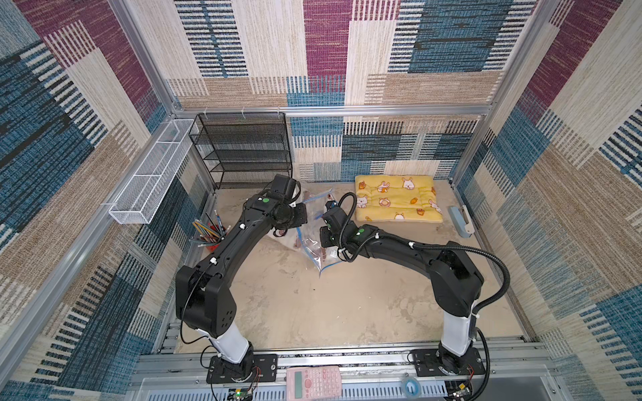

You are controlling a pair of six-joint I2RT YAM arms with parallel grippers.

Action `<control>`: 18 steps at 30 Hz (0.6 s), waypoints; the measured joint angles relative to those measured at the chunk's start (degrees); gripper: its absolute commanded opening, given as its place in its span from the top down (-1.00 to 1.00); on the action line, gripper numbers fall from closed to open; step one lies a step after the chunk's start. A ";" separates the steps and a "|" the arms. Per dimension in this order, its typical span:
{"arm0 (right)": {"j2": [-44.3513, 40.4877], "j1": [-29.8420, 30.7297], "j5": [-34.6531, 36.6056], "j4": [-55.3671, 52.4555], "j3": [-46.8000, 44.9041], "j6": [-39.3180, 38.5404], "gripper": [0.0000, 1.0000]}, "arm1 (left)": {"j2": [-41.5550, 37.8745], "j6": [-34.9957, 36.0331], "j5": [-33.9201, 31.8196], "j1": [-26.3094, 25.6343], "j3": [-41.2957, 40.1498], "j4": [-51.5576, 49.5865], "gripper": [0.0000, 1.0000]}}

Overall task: Take the blanket out of the vacuum bag
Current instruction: Take out the blanket from the vacuum bag.

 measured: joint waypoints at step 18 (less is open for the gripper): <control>5.60 -0.07 19.34 -4.46 5.73 -2.34 -0.30 | -0.39 0.00 0.94 0.00 0.00 0.90 1.00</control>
